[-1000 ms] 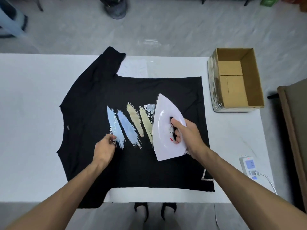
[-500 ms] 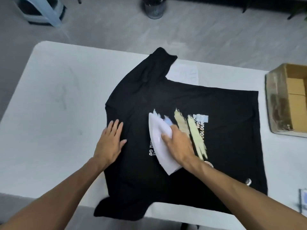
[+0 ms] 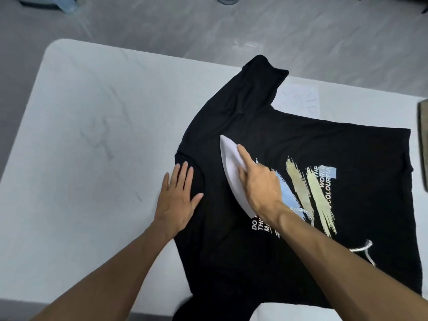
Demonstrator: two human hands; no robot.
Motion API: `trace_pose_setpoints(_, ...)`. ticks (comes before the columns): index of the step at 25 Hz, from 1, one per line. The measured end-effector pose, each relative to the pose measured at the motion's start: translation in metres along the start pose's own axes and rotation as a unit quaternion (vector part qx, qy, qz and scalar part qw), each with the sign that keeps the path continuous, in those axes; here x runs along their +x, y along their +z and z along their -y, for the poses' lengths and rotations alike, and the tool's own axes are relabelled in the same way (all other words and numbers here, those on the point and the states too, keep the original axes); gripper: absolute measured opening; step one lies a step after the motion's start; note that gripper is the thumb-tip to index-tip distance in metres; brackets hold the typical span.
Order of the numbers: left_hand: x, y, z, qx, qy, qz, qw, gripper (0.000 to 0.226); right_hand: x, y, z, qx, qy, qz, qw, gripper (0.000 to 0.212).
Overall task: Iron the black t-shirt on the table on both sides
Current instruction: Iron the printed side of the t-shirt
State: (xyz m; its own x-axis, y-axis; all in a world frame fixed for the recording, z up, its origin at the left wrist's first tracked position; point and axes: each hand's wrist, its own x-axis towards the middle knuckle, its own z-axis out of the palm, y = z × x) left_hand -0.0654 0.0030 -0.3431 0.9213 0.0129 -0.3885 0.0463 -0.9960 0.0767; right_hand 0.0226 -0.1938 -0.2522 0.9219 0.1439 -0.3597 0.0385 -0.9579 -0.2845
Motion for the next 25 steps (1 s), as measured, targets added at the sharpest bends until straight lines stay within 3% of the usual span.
trace_pose_setpoints(3, 0.000, -0.010, -0.004, -0.017, -0.005, -0.004, 1.000, 0.069, 0.002, -0.006, -0.005, 0.050, 0.039, -0.004, 0.998, 0.053)
trace_pose_setpoints(6, 0.014, -0.029, -0.018, -0.097, -0.042, -0.079, 0.991, 0.053, -0.003, -0.016, 0.009, 0.122, 0.009, 0.010, 0.992, 0.051)
trace_pose_setpoints(8, 0.033, -0.037, -0.027, -0.104, -0.038, -0.107, 0.988, 0.057, 0.000, -0.024, 0.015, 0.156, 0.023, -0.009, 0.987, 0.049)
trace_pose_setpoints(10, 0.050, -0.036, -0.025, -0.090, -0.060, -0.077, 0.991, 0.067, 0.007, -0.030, 0.011, 0.172, 0.060, -0.026, 0.983, 0.047)
trace_pose_setpoints(12, 0.058, -0.032, -0.015, -0.079, -0.100, -0.066, 0.990, 0.070, 0.010, -0.034, -0.002, 0.162, 0.069, -0.030, 0.984, 0.047)
trace_pose_setpoints(16, 0.054, -0.029, 0.004, -0.020, -0.098, -0.056, 0.993, 0.062, 0.008, -0.036, -0.034, 0.114, 0.095, -0.002, 0.989, 0.046)
trace_pose_setpoints(20, 0.058, -0.041, 0.001, -0.038, -0.126, -0.071, 0.989, 0.059, 0.008, -0.032, -0.048, 0.076, 0.069, -0.020, 0.995, 0.047)
trace_pose_setpoints(22, 0.054, -0.043, -0.018, -0.054, -0.092, -0.093, 0.990, 0.065, 0.009, -0.034, -0.046, 0.077, 0.074, -0.020, 0.994, 0.049)
trace_pose_setpoints(25, 0.041, -0.024, -0.037, -0.036, -0.036, -0.062, 0.997, 0.071, 0.013, -0.037, -0.029, 0.112, 0.057, -0.023, 0.992, 0.053)
